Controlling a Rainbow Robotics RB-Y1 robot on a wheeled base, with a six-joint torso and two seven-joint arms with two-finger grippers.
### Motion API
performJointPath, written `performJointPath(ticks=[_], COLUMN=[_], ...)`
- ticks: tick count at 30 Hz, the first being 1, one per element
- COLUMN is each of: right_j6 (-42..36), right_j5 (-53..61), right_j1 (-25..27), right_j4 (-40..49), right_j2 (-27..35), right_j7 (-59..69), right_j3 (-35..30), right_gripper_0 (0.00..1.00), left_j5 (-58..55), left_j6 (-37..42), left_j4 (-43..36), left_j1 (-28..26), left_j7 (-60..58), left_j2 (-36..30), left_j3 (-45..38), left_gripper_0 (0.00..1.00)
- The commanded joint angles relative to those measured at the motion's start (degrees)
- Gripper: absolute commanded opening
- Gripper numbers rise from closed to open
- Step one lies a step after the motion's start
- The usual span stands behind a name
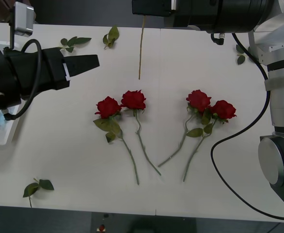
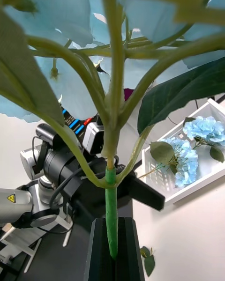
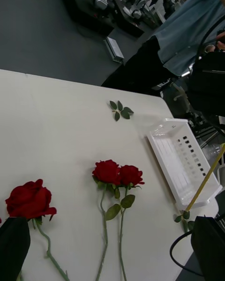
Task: Put the red flowers into the right box and the blue flowers into the left box
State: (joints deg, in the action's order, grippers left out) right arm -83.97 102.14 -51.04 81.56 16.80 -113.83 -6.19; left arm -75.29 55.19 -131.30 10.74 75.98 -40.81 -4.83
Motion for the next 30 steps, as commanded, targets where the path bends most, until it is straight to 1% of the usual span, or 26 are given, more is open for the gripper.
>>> performJointPath(ticks=[1, 5, 12, 19, 20, 21, 22, 23, 24, 30], right_j6=[0.0, 0.0, 0.0, 0.0, 0.0, 0.0, 0.0, 0.0, 0.0, 0.0], right_j5=[0.6, 0.6, 0.6, 0.6, 0.6, 0.6, 0.6, 0.6, 0.6, 0.6], right_j1=[-2.8, -2.8, -2.8, -2.8, -2.8, -2.8, -2.8, -2.8, -2.8, -2.8], right_j4=[1.4, 1.4, 1.4, 1.4, 1.4, 1.4, 1.4, 1.4, 1.4, 1.4], right_j2=[0.3, 0.3, 0.3, 0.3, 0.3, 0.3, 0.3, 0.3, 0.3, 0.3], right_j7=[-0.4, -0.4, -0.4, -0.4, -0.4, -0.4, -0.4, -0.4, -0.4, -0.4], right_j3=[-0.1, -0.1, -0.1, -0.1, -0.1, -0.1, -0.1, -0.1, -0.1, -0.1], right_gripper_0=[0.0, 0.0, 0.0, 0.0, 0.0, 0.0, 0.0, 0.0, 0.0, 0.0], left_j5=[2.7, 5.3, 14.3, 21.9, 22.8, 23.6, 24.0, 24.7, 24.9, 25.4], left_j6=[-1.3, -2.3, -2.3, -2.3, -2.3, -2.3, -2.4, -2.3, -2.4, -2.3], left_j4=[-1.3, -1.4, -1.3, -1.3, -1.3, -1.3, -1.3, -1.3, -1.3, -1.3], left_j1=[3.9, 6.7, 11.7, 14.7, 15.1, 15.3, 15.3, 15.3, 15.3, 15.3], left_j7=[-5.0, -8.9, -14.9, -19.9, -20.5, -20.6, -20.6, -20.6, -20.6, -20.4], left_j2=[1.5, 2.9, 5.8, 7.8, 8.1, 8.6, 8.7, 9.2, 9.6, 9.9], left_j3=[2.4, 6.2, 12.4, 18.1, 18.7, 19.2, 19.4, 19.7, 20.0, 20.5], left_gripper_0=[1.0, 1.0, 1.0, 1.0, 0.95, 0.6, 0.45, 0.2, 0.01, 0.0])
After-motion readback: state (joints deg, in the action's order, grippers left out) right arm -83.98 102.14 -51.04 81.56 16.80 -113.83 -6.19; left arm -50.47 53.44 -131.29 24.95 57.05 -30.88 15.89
